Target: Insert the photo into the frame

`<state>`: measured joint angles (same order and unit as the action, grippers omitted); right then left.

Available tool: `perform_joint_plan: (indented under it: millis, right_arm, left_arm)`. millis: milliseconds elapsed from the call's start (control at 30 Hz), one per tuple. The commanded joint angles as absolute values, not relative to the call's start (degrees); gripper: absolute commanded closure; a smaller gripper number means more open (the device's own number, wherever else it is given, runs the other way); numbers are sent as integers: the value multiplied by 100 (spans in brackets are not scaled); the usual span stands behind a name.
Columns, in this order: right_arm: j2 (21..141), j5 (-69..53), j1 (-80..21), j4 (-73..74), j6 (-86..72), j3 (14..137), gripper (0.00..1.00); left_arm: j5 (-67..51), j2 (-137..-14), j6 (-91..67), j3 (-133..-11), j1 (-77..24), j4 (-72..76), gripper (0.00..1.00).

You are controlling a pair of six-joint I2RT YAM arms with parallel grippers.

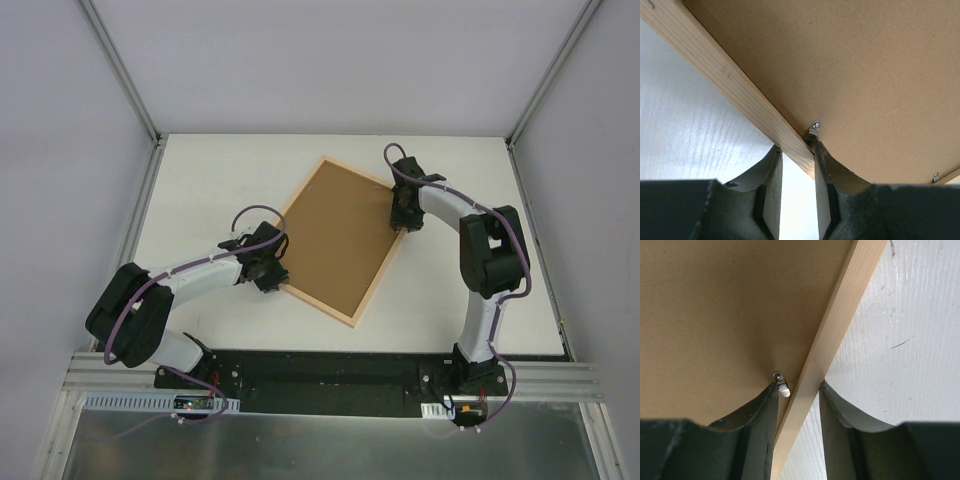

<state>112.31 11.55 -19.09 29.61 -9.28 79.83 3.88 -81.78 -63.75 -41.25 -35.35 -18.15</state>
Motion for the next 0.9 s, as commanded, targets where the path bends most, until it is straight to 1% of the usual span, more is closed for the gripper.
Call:
perform_joint_plan:
  millis: [0, 67, 133, 200, 300, 333, 400, 500, 567, 600, 633, 700, 767, 867]
  right_arm:
    - [11347, 1142, -1881, 3076, -747, 8104, 63]
    - [11347, 1125, -1881, 3094, -695, 8060, 64]
    - [11355, 1142, -1881, 3094, -668, 8051, 67]
    - [11382, 1178, -1890, 3120, -659, 8051, 68]
    - [11426, 1265, -1890, 3146, -677, 8086, 74]
    - [11452, 1300, -1881, 3155, -685, 8103, 78]
    - [11470, 1371, -1881, 3173, -738, 8121, 81]
    - [11478, 1450, -1863, 3164, -835, 8147, 93]
    - [11487, 1450, -1863, 3155, -852, 8191, 98]
    - [11496, 1433, -1863, 3155, -835, 8226, 99]
    - [11513, 1415, -1863, 3155, -826, 8253, 99]
    - [11505, 1362, -1854, 3164, -817, 8262, 95]
    - [11461, 1319, -1854, 3155, -826, 8253, 86]
    - [11347, 1205, -1837, 3155, -826, 8244, 68]
  left_arm:
    - [-114, -8244, -5915, -4034, -3753, -2057, 100]
    - [-106, -8244, -5924, -4034, -3753, -2057, 100]
    - [-105, -8244, -5924, -4043, -3753, -2057, 100]
    - [-114, -8253, -5924, -4060, -3753, -2057, 100]
    - [-114, -8253, -5924, -4052, -3753, -2057, 100]
    - [-114, -8244, -5933, -4034, -3753, -2057, 100]
    - [-105, -8235, -5933, -4017, -3753, -2057, 100]
    - [-114, -8235, -5941, -3999, -3753, -2057, 100]
    - [-114, -8235, -5924, -3990, -3753, -2057, 100]
    - [-114, -8235, -5924, -3990, -3753, -2048, 100]
    - [-123, -8235, -5915, -3990, -3753, -2057, 100]
    - [-149, -8235, -5889, -4008, -3753, -2057, 100]
    - [-141, -8235, -5828, -4043, -3753, -2057, 100]
    - [-114, -8174, -5687, -4122, -3753, -2057, 90]
